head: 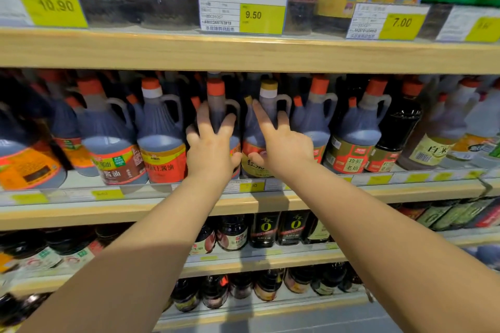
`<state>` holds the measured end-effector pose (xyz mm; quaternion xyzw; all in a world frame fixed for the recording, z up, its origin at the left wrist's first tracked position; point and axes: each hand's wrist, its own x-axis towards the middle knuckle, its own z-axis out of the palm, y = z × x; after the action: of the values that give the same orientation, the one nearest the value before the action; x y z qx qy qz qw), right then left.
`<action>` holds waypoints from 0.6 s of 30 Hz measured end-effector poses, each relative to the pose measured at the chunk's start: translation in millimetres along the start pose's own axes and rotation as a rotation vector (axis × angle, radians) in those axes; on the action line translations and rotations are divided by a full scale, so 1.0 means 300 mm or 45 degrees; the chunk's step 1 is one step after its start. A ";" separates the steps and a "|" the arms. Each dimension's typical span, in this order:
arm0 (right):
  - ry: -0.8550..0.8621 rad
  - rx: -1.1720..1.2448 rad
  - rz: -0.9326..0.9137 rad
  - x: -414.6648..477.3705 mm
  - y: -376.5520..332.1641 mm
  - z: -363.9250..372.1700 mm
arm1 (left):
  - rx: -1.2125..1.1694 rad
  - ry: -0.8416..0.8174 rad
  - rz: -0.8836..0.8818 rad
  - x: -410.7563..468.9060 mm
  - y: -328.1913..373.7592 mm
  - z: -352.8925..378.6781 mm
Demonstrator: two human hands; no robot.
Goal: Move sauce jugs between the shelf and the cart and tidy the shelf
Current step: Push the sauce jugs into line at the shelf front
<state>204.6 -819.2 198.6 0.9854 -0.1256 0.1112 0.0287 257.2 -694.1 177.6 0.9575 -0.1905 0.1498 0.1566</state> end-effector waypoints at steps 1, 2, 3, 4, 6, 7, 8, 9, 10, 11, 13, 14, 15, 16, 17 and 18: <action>-0.001 -0.007 -0.004 0.001 0.001 0.000 | 0.012 0.008 0.013 -0.007 0.000 0.007; -0.001 -0.009 -0.005 0.002 0.002 -0.002 | 0.006 0.010 0.014 -0.012 0.000 0.011; -0.001 -0.008 -0.001 0.002 0.002 -0.004 | -0.012 0.006 0.007 -0.014 0.002 0.012; -0.002 -0.004 0.005 0.004 0.002 -0.004 | -0.026 0.000 0.003 -0.013 0.002 0.010; 0.000 0.005 0.001 0.011 0.001 0.000 | -0.030 -0.013 0.001 -0.009 0.001 0.007; -0.001 0.009 -0.003 0.013 0.003 0.003 | -0.039 -0.022 0.001 -0.007 -0.001 0.007; 0.001 0.009 -0.011 0.017 0.005 0.007 | -0.053 -0.025 -0.002 -0.006 -0.001 0.010; 0.006 0.006 -0.017 0.021 0.007 0.010 | -0.066 -0.023 -0.005 -0.003 0.000 0.013; 0.010 0.004 -0.018 0.023 0.009 0.014 | -0.077 -0.024 -0.007 -0.002 0.003 0.018; 0.010 0.003 -0.015 0.024 0.008 0.016 | -0.090 -0.029 -0.009 -0.001 0.007 0.022; 0.012 -0.005 -0.005 0.029 0.007 0.018 | -0.109 -0.041 -0.011 0.010 0.010 0.029; 0.011 -0.010 0.000 0.031 0.005 0.020 | -0.107 -0.048 -0.007 0.015 0.008 0.029; 0.004 -0.015 0.007 0.029 0.001 0.020 | -0.102 -0.054 0.004 0.016 0.003 0.028; -0.006 -0.018 0.017 0.023 -0.004 0.019 | -0.096 -0.067 0.024 0.011 -0.004 0.025; -0.015 -0.018 0.029 0.014 -0.010 0.014 | -0.099 -0.091 0.052 0.002 -0.011 0.020; -0.019 -0.014 0.042 0.004 -0.016 0.006 | -0.111 -0.125 0.085 -0.009 -0.017 0.012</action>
<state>207.2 -815.1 196.9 0.9839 -0.1425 0.1037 0.0313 257.7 -689.9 172.0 0.9490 -0.2362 0.0995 0.1835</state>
